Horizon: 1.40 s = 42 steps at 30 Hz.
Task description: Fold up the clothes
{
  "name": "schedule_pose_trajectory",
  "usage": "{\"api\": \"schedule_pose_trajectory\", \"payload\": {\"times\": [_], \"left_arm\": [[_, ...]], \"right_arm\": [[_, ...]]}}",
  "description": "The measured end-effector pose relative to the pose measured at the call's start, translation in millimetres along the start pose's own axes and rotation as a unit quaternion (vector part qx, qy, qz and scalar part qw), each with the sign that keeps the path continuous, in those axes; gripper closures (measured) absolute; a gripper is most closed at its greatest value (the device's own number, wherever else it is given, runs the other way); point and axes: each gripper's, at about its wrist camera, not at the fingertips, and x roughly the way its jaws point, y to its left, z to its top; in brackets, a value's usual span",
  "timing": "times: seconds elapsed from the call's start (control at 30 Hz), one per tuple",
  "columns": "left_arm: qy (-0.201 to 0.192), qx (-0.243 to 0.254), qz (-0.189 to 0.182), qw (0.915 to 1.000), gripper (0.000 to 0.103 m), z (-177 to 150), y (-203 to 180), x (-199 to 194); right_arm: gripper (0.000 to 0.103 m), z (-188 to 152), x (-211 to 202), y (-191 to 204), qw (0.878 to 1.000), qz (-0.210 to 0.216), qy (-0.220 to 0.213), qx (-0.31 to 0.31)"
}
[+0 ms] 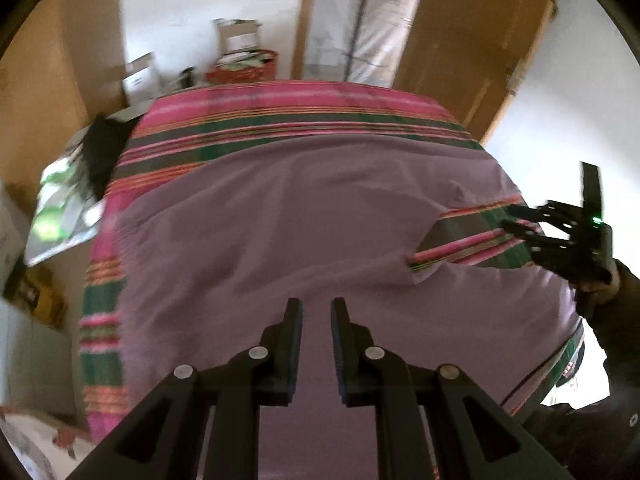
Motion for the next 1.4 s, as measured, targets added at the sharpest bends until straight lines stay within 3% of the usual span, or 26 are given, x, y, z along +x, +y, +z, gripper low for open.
{"api": "schedule_pose_trajectory", "payload": {"times": [0.13, 0.3, 0.43, 0.63, 0.93, 1.13, 1.2, 1.23, 1.33, 1.4], "left_arm": [[0.012, 0.038, -0.019, 0.9990, 0.088, 20.1, -40.9, 30.2], [0.024, 0.077, -0.029, 0.9964, 0.088, 46.0, -89.8, 67.2], [0.027, 0.097, 0.018, 0.9948, 0.088, 62.8, -115.4, 93.5], [0.050, 0.095, 0.056, 0.9927, 0.088, 68.2, -127.4, 119.6], [0.064, 0.146, 0.131, 0.9785, 0.088, 58.6, -143.9, 144.8], [0.061, 0.150, 0.150, 0.9754, 0.088, 64.1, -143.3, 153.7], [0.065, 0.150, 0.154, 0.9745, 0.090, 65.6, -140.8, 158.3], [0.062, 0.142, 0.144, 0.9774, 0.099, 65.7, -137.3, 156.0], [0.047, 0.118, 0.114, 0.9853, 0.100, 66.5, -126.5, 145.7], [0.026, 0.104, 0.098, 0.9895, 0.100, 68.0, -118.6, 130.9]], "right_arm": [[0.073, 3.1, 24.5, -12.4, 1.000, 0.002, 0.011, 0.021], [0.073, 9.4, 45.6, -15.5, 1.000, -0.001, 0.009, 0.004], [0.069, 11.7, 57.2, -15.3, 0.999, -0.019, 0.005, -0.036], [0.068, 9.9, 59.5, -21.0, 0.999, -0.001, -0.019, -0.048], [0.068, 2.5, 55.7, -26.5, 0.997, 0.038, -0.035, -0.055], [0.068, 3.5, 57.0, -26.2, 0.997, 0.049, -0.035, -0.050], [0.072, 4.8, 57.0, -25.2, 0.997, 0.052, -0.035, -0.050], [0.077, 5.3, 56.7, -24.2, 0.997, 0.052, -0.035, -0.053], [0.092, 4.8, 57.0, -22.6, 0.996, 0.051, -0.032, -0.059], [0.094, 3.3, 55.2, -22.0, 0.996, 0.050, -0.031, -0.065]]}}
